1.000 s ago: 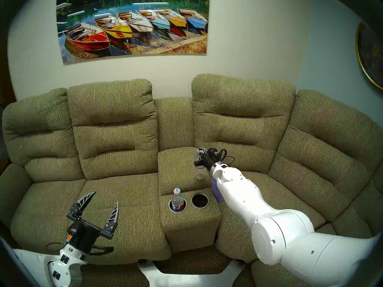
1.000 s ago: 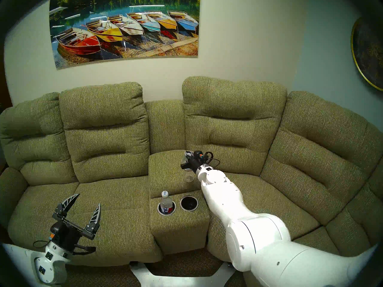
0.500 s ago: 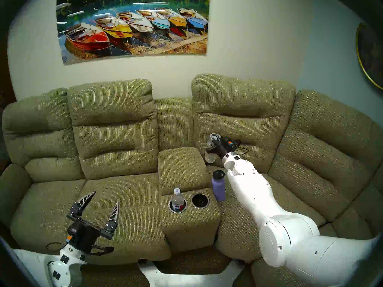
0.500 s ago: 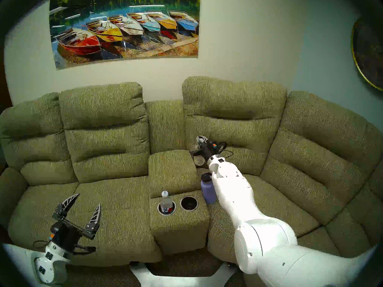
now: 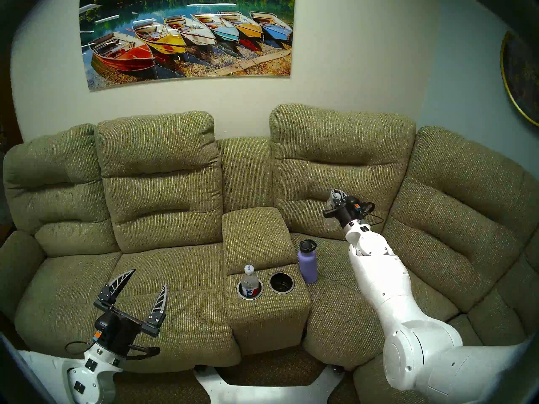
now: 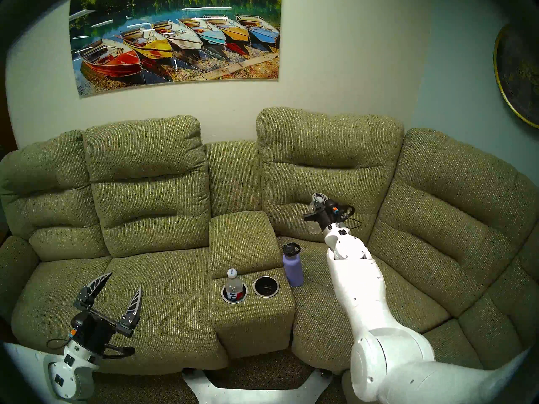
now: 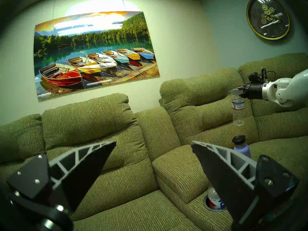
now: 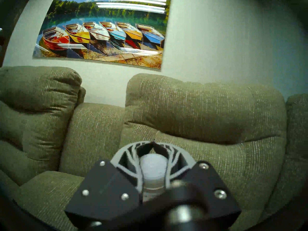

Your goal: Take bottles out of cup holder

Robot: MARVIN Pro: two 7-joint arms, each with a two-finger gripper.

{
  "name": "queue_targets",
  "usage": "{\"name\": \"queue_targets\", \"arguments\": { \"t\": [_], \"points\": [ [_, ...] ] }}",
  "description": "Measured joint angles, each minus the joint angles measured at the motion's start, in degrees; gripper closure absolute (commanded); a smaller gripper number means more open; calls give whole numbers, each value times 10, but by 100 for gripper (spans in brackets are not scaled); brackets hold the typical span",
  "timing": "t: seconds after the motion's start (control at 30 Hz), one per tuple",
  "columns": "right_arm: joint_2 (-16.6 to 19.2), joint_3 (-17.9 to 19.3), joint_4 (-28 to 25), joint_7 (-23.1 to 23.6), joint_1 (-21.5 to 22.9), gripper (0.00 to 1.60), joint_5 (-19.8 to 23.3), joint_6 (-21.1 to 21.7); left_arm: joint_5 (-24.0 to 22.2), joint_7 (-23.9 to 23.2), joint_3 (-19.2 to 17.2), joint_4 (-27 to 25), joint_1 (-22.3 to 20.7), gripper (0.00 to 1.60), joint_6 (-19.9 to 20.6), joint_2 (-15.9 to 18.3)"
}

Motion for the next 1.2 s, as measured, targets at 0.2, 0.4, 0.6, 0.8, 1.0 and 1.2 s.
{"name": "queue_targets", "arguments": {
  "t": [0.2,0.4,0.6,0.8,1.0,1.2],
  "points": [
    [8,14,-40,-11,-42,160,-12,51,0,0,0,0,0,0,0,0],
    [9,25,-81,-21,-89,160,-22,115,0,0,0,0,0,0,0,0],
    [2,32,-117,-30,-127,160,-33,181,-1,0,0,0,0,0,0,0],
    [-5,29,-101,-37,-137,160,-41,188,-1,0,0,0,0,0,0,1],
    [-13,16,-16,-52,-120,160,-57,160,-2,0,0,0,0,0,0,1],
    [-16,11,43,-62,-92,160,-66,149,-2,0,0,0,0,0,0,1]
  ]
}}
